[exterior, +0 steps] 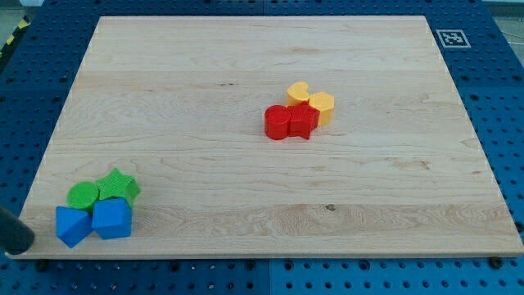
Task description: Move the blue cube to the top left of the red circle
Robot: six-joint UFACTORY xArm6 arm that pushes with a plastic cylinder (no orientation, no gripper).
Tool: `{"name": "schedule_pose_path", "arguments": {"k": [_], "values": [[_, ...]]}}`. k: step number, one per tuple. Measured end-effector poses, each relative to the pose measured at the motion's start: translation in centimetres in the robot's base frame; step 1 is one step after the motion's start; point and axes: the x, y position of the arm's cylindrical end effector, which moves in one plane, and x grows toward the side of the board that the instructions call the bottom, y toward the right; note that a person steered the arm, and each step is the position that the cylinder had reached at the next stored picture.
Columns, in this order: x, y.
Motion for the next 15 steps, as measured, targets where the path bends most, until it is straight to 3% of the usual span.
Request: {"name": "schedule_pose_path", "arguments": {"k": [2,7,9,14,15], "values": [[-0.1,6.6],[-2.2,11.9],[-2.4,18.4],[-6.0,14.1],[-8.6,13.2]]}}
